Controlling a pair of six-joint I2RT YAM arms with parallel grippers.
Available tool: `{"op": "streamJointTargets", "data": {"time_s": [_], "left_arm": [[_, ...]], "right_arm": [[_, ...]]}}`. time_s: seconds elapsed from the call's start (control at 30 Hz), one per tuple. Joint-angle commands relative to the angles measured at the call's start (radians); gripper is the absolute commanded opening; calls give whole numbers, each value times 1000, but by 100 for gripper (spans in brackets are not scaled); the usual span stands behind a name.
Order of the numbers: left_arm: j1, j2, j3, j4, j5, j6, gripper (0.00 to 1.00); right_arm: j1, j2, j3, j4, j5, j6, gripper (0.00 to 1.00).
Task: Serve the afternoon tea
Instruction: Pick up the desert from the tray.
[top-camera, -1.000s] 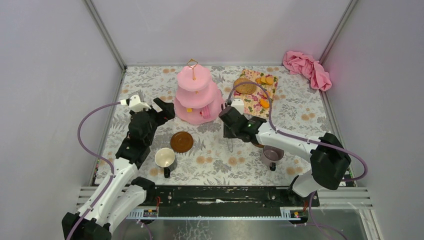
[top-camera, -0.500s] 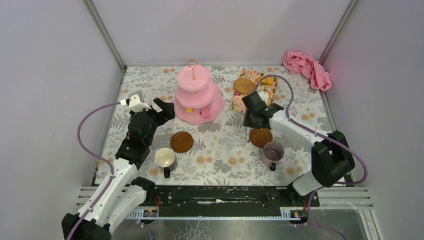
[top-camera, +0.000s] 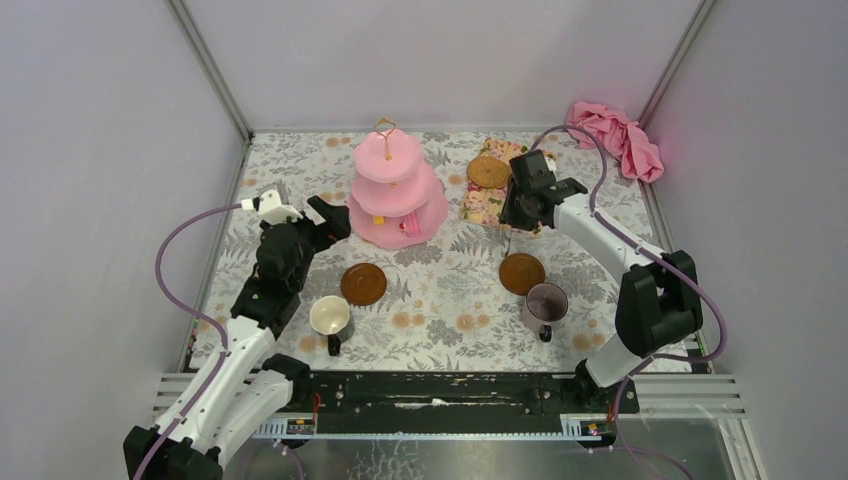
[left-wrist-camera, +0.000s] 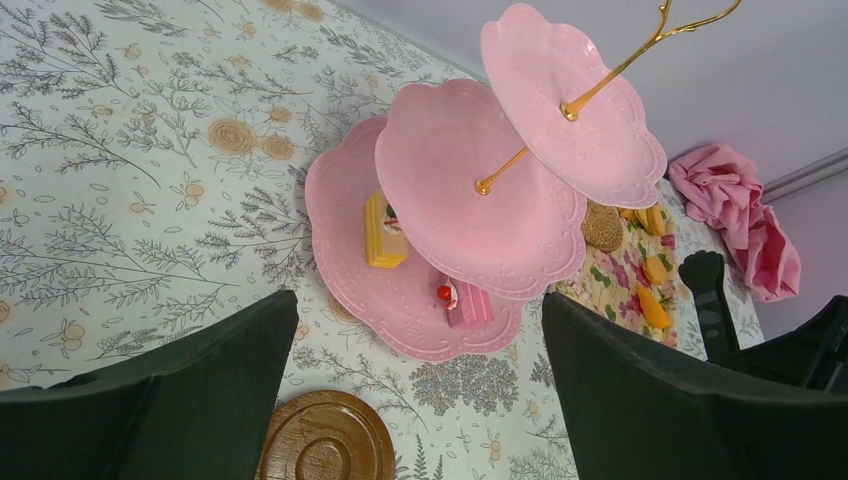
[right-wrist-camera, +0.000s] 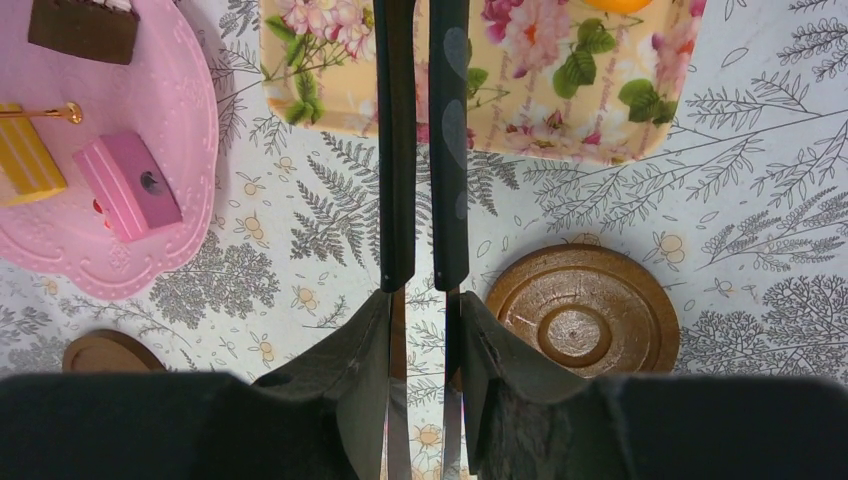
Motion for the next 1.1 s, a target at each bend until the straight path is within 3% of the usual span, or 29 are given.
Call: {"op": "streamJointTargets", "data": {"time_s": [0.0,1.07], "left_arm": [[-3,-8,17,51,15,7,100],[-3,4,19,51,15,6,100]], "right_arm": [[-25,14,56,-8,-48,-30,22],[-59,55,70,29,-107,-50,22]]}}
